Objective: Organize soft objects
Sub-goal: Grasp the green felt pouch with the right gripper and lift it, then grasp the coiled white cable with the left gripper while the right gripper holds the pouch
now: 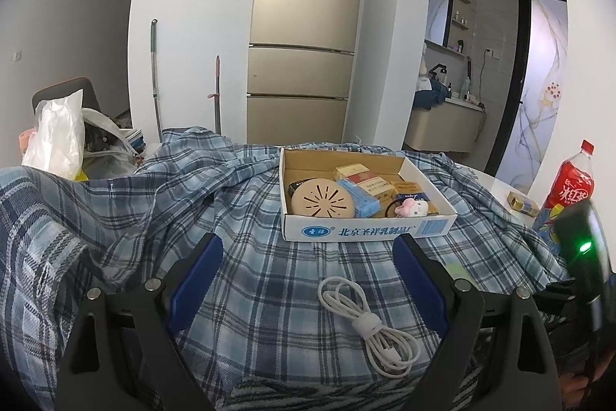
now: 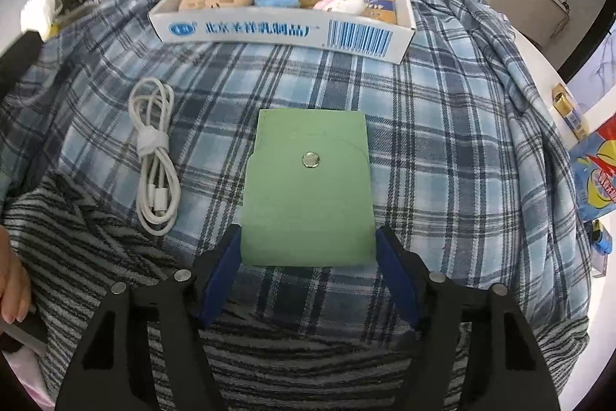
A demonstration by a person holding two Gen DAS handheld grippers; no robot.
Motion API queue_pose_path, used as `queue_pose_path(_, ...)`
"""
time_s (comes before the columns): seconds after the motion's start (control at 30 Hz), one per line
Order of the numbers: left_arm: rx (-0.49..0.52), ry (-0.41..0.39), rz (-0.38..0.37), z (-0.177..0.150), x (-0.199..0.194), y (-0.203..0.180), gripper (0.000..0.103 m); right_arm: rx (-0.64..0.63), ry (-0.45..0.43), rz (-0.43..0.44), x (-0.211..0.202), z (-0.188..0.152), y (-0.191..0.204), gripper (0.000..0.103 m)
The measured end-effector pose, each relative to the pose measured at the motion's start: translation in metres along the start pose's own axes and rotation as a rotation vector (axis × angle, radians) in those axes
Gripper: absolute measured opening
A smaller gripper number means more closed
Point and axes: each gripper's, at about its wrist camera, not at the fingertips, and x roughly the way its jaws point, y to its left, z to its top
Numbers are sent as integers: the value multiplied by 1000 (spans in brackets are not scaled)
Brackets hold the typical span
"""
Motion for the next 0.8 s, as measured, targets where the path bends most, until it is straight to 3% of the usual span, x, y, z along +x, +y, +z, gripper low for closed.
queue_pose_path(0.1,3,0,4,0,0,0,92,18,-124,30,-17,-1,-6,68)
queue_pose_path(0.23,13,18,1,-1,4,-1,92,-42,-357,-52,-47,-3,-2,68)
queue_pose_path(0.37,8,47,-13,-1,10,0,92,-60,-531,-96,-72,-5,-1,68)
queue_pose_path(0.67,7,101,-7,-2,20,-1,92,-33,-582,-85,-60,-7,-6,68)
queue_pose_path(0.8,14,173,4,-2,30,-3,89,-58,-599,-98,-60,-12,-1,68)
